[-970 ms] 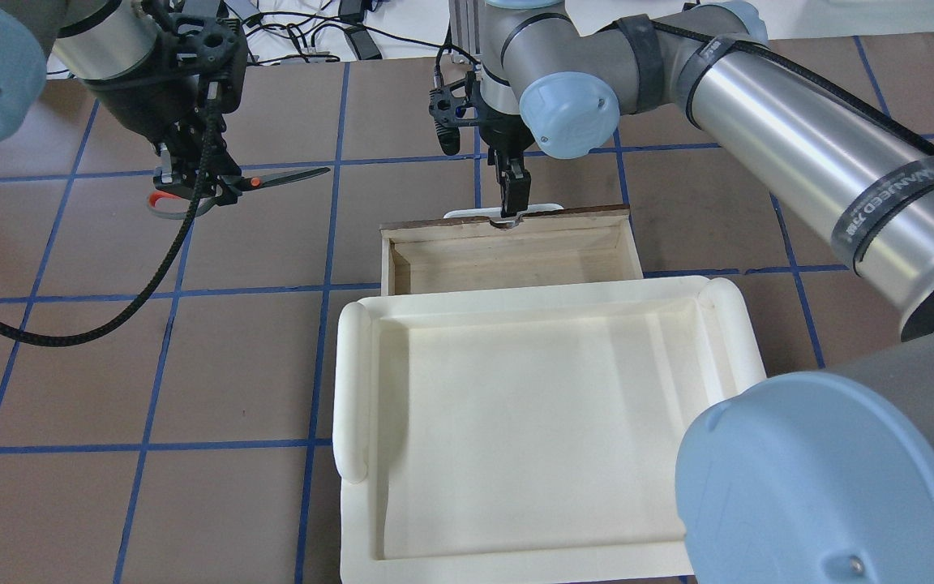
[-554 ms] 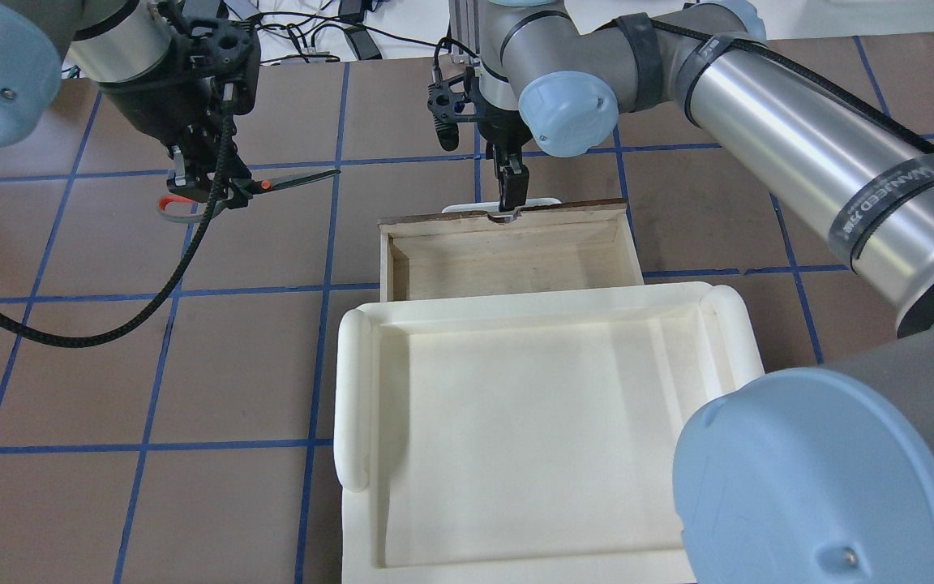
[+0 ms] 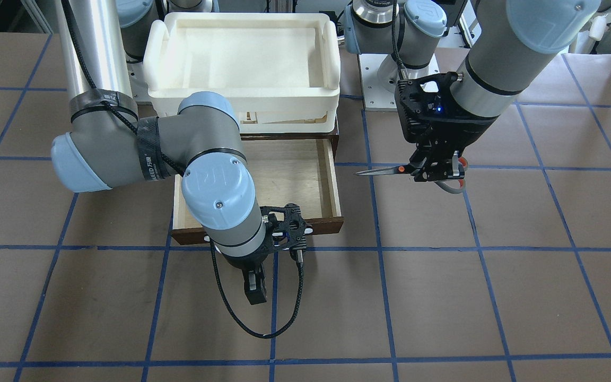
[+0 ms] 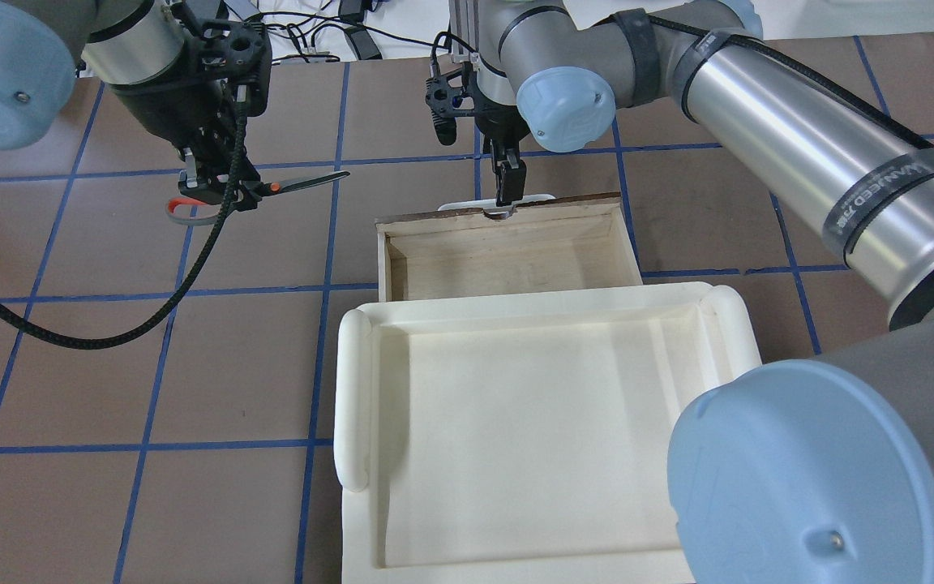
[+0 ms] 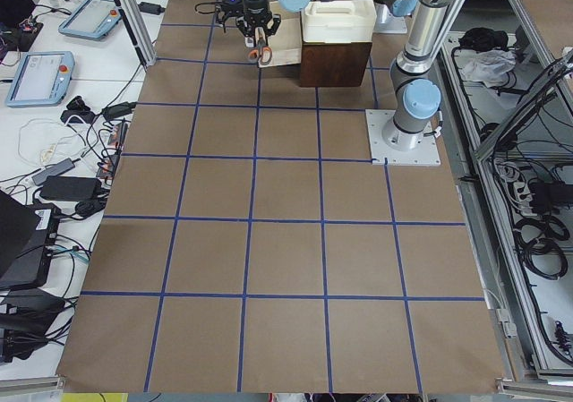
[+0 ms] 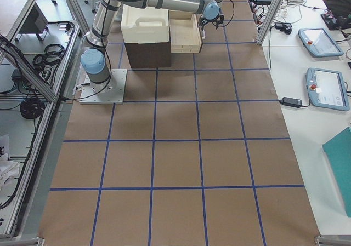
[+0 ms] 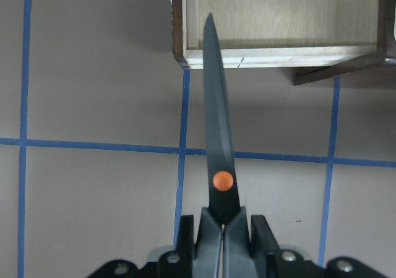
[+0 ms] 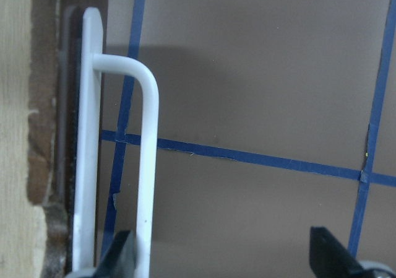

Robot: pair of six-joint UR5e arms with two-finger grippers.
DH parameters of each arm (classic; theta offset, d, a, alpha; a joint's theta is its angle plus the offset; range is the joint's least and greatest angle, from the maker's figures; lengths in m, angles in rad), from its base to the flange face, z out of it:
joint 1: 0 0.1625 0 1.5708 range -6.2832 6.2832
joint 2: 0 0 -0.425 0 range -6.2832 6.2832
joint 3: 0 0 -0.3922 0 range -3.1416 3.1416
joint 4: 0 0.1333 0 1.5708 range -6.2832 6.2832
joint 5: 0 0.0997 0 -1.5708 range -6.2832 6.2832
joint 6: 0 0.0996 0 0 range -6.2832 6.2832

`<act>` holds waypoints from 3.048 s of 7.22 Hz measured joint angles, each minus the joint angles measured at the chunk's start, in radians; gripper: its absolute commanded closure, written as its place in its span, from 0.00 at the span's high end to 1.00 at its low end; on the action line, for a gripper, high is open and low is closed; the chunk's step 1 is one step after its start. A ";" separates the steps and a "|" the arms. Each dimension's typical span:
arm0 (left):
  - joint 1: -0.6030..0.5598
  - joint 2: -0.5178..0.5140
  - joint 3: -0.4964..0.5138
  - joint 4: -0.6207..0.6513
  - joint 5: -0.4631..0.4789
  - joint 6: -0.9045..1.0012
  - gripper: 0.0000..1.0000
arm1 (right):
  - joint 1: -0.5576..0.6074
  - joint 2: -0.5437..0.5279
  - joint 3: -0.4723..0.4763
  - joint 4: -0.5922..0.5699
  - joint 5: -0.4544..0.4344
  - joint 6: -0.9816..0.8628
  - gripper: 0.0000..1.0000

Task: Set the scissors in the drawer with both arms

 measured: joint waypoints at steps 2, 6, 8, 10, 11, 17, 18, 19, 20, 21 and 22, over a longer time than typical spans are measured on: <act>-0.015 -0.003 0.001 0.000 -0.014 -0.026 0.00 | -0.007 0.000 0.000 0.001 -0.006 0.000 1.00; -0.084 -0.020 0.006 -0.010 -0.017 -0.163 0.00 | -0.031 -0.004 0.005 0.014 -0.009 -0.016 1.00; -0.136 -0.038 0.014 -0.007 -0.014 -0.236 0.00 | -0.054 -0.012 0.002 0.034 -0.010 -0.035 1.00; -0.181 -0.065 0.037 -0.006 -0.013 -0.287 0.00 | -0.093 -0.051 -0.004 0.069 -0.010 -0.041 1.00; -0.214 -0.083 0.053 -0.004 -0.013 -0.324 0.00 | -0.119 -0.095 -0.005 0.119 -0.014 -0.041 1.00; -0.374 -0.222 0.137 0.055 -0.008 -0.481 0.00 | -0.340 -0.454 0.008 0.506 -0.135 -0.034 1.00; -0.396 -0.242 0.137 0.070 -0.008 -0.489 0.00 | -0.374 -0.477 0.011 0.539 -0.147 -0.025 1.00; -0.412 -0.257 0.131 0.076 -0.008 -0.493 0.00 | -0.392 -0.489 0.013 0.560 -0.130 0.012 1.00; -0.423 -0.272 0.122 0.078 -0.011 -0.496 0.00 | -0.397 -0.497 0.014 0.570 -0.115 0.100 1.00; -0.434 -0.284 0.112 0.076 -0.013 -0.497 0.00 | -0.397 -0.503 0.015 0.574 -0.109 0.210 1.00; -0.444 -0.291 0.102 0.076 -0.014 -0.499 0.00 | -0.397 -0.509 0.016 0.572 -0.105 0.332 1.00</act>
